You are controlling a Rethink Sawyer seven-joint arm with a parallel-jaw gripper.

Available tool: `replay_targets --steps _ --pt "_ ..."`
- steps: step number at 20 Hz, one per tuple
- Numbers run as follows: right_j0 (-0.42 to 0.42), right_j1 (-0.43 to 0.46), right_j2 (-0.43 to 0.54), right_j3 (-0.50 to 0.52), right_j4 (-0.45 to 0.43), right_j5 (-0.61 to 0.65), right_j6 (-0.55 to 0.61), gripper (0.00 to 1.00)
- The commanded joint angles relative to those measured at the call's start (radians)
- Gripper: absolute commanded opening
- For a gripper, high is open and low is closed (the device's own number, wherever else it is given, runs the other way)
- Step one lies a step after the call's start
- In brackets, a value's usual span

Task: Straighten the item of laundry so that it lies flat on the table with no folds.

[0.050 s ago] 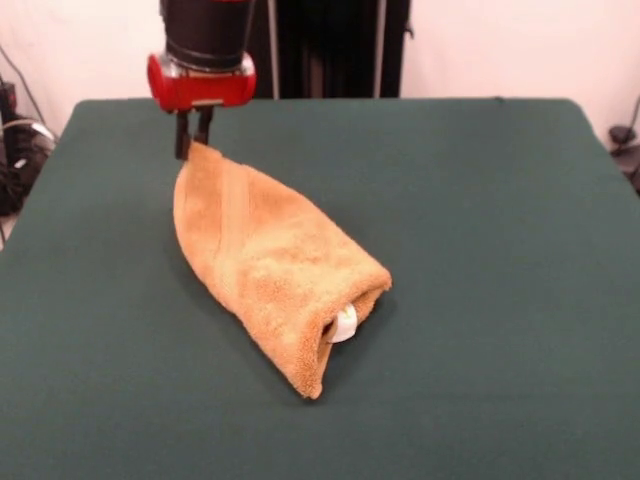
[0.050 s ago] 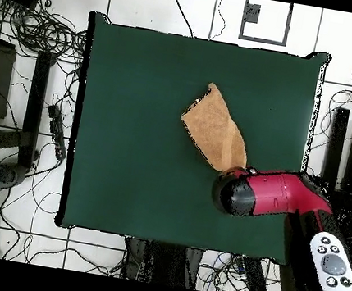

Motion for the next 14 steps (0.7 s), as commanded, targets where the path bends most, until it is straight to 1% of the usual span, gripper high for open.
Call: replay_targets --steps 1,2,8,14 --pt "0.01 -0.041 0.132 0.091 0.023 0.111 -0.284 0.0" --pt "0.013 -0.035 0.128 0.088 0.011 0.101 -0.274 0.0" --pt "-0.035 -0.032 0.151 0.098 -0.005 0.117 -0.336 0.0" --pt "-0.079 -0.123 0.176 0.158 0.033 0.205 -0.429 0.0"
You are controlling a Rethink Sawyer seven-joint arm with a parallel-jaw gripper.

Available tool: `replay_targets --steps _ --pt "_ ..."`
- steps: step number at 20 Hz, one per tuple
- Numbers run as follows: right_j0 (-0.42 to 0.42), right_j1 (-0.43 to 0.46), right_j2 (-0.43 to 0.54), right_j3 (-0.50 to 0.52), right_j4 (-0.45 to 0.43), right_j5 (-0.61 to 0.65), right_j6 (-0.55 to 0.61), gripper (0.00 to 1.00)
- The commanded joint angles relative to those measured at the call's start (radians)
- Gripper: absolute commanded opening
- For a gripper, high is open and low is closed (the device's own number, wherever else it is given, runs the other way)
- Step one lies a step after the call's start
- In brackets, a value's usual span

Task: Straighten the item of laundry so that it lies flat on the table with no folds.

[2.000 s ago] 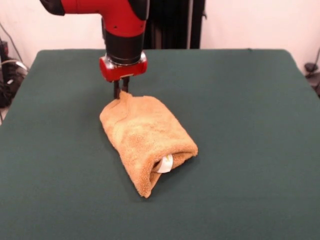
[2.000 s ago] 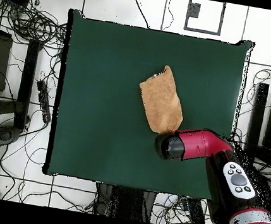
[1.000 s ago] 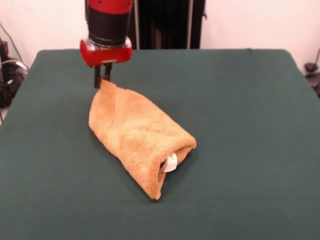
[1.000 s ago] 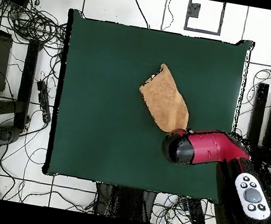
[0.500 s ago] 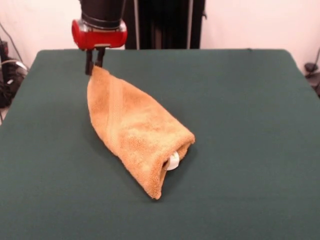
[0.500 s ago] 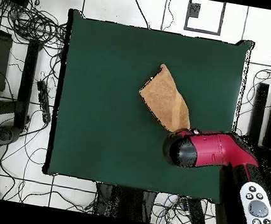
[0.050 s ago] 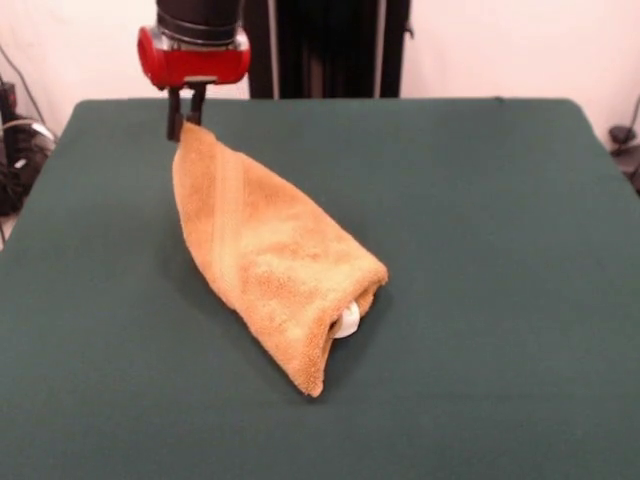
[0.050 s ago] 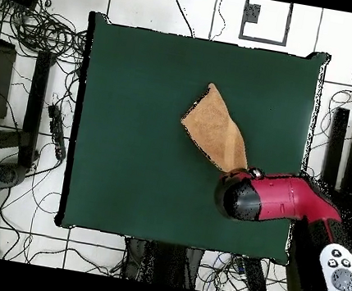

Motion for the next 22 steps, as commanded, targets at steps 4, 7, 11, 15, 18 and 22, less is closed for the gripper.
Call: replay_targets --steps 4,7,11,15,18,22 --pt "-0.045 -0.123 0.125 0.165 0.033 0.195 -0.441 0.0" --pt "-0.045 -0.165 0.11 0.199 0.011 0.199 -0.43 0.0" --pt "-0.015 -0.201 0.05 0.222 -0.063 0.201 -0.393 0.0" --pt "0.028 -0.227 -0.004 0.213 -0.168 0.223 -0.359 0.0" --pt "0.018 -0.25 0.007 0.221 -0.157 0.236 -0.382 0.0" --pt "0.005 -0.293 0.006 0.217 -0.17 0.262 -0.418 0.0"
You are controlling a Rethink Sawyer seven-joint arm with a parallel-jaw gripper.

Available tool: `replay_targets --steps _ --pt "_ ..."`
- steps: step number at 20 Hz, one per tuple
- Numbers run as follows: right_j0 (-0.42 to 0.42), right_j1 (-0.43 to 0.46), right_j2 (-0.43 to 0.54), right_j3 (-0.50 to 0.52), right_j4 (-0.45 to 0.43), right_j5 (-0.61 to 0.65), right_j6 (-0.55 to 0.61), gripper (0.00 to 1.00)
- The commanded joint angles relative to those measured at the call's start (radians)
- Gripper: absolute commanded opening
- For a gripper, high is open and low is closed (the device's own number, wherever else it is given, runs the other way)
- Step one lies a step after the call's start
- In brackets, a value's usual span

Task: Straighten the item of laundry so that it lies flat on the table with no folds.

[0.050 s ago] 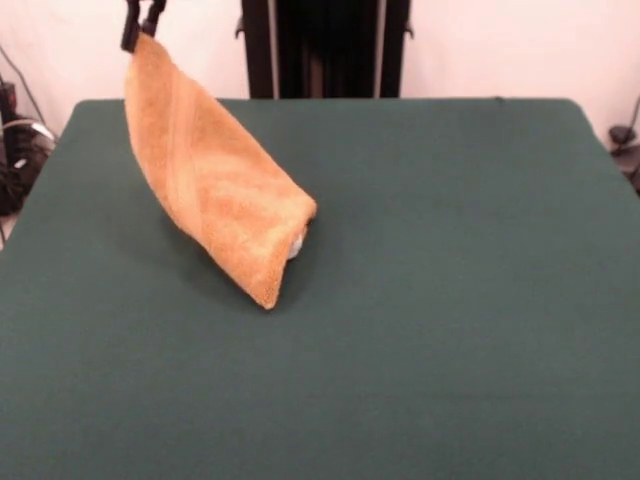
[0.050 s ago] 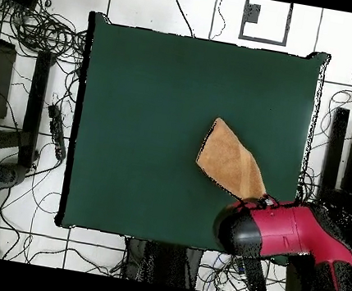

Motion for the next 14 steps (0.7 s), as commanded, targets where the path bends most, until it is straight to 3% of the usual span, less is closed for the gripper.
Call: replay_targets --steps 1,6,14 --pt "0.019 -0.076 -0.01 0.061 -0.061 0.14 -0.295 0.0" --pt "-0.025 -0.131 -0.009 0.046 -0.082 0.151 -0.372 0.0" --pt "-0.135 -0.291 0.014 0.066 0.016 0.152 -0.57 0.0"
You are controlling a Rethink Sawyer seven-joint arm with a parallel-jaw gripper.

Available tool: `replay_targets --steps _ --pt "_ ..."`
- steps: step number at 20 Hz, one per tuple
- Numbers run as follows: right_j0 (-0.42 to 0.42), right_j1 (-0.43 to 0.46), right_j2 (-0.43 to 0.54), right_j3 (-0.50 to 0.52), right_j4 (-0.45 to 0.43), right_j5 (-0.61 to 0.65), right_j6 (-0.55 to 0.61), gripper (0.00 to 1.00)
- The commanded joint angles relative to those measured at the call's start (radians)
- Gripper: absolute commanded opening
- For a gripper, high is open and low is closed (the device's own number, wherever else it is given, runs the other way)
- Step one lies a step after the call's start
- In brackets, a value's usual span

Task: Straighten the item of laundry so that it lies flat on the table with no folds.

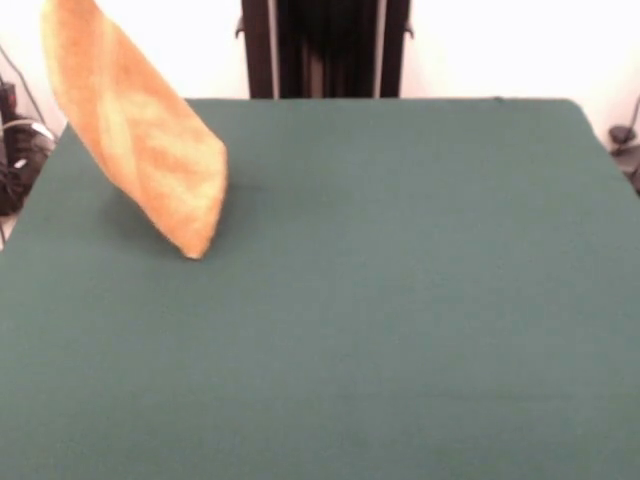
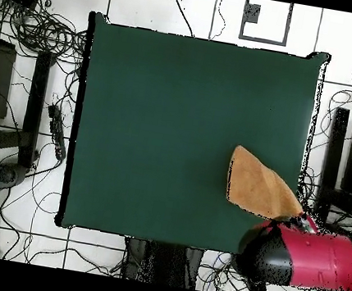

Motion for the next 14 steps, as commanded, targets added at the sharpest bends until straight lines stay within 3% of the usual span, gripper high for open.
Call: replay_targets --steps 1,8,14 --pt "-0.062 -0.164 0.021 0.062 0.052 0.113 -0.506 0.0" --pt "-0.139 -0.249 0.021 0.097 0.138 0.057 -0.589 0.0" --pt "-0.086 -0.213 0.034 0.154 0.184 -0.04 -0.399 0.0"
